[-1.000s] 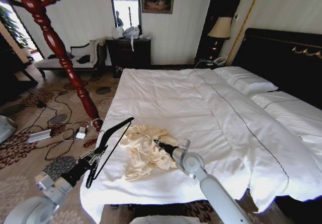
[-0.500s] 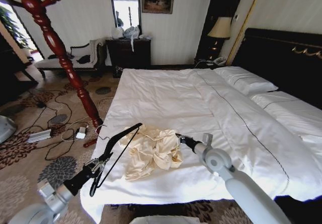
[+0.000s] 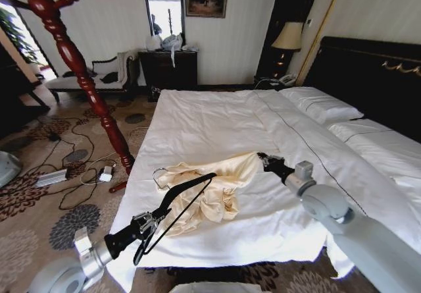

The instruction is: Pick up the clothes from the bed and hang them on the clothes hanger.

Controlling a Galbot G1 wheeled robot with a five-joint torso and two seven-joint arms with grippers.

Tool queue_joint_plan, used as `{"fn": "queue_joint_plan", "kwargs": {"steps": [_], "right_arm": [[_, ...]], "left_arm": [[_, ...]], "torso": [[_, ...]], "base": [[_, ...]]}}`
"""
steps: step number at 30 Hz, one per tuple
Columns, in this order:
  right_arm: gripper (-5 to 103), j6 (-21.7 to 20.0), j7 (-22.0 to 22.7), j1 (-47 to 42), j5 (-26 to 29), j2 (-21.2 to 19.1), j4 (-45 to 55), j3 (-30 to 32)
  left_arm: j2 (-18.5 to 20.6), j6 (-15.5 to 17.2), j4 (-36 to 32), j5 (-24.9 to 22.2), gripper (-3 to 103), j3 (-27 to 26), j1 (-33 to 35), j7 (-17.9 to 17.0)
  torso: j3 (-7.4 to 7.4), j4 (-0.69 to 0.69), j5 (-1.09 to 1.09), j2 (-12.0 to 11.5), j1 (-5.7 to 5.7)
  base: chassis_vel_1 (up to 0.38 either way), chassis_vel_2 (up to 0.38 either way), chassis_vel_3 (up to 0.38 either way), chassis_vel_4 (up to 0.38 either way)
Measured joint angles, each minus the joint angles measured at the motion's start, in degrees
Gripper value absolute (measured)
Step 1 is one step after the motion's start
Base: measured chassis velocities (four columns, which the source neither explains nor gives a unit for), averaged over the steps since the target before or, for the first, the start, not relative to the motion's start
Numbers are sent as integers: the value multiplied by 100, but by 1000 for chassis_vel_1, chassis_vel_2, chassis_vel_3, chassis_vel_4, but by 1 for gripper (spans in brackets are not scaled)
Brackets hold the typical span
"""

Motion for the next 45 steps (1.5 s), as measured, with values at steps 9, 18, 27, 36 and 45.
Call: {"fn": "queue_joint_plan", "kwargs": {"steps": [9, 18, 27, 36, 45], "right_arm": [[0, 748, -209, -399, -545, -561, 313, 740], [0, 807, -253, -463, -463, -633, 524, 877], [0, 844, -246, -508, -444, -582, 590, 938], [0, 850, -238, -508, -315, -523, 732, 949], [0, 872, -345, -556, -370, -548, 780, 977]], "left_arm": [[627, 45, 52, -450, 15, 96, -348, -59], [1578, 185, 410, -1074, 15, 699, -1515, -107], [2227, 174, 815, -1201, 15, 1058, -2058, 69], [2107, 53, 824, -790, 15, 1581, -2388, 44], [2149, 66, 893, -1041, 15, 1626, -2786, 36]], "torso": [[0, 2, 2, 0, 1], [1, 1, 0, 0, 1], [1, 1, 2, 0, 1], [0, 1, 1, 0, 1], [0, 1, 3, 0, 1]], "base": [[0, 0, 0, 0], [0, 0, 0, 0], [0, 0, 0, 0], [0, 0, 0, 0], [0, 0, 0, 0]]}}
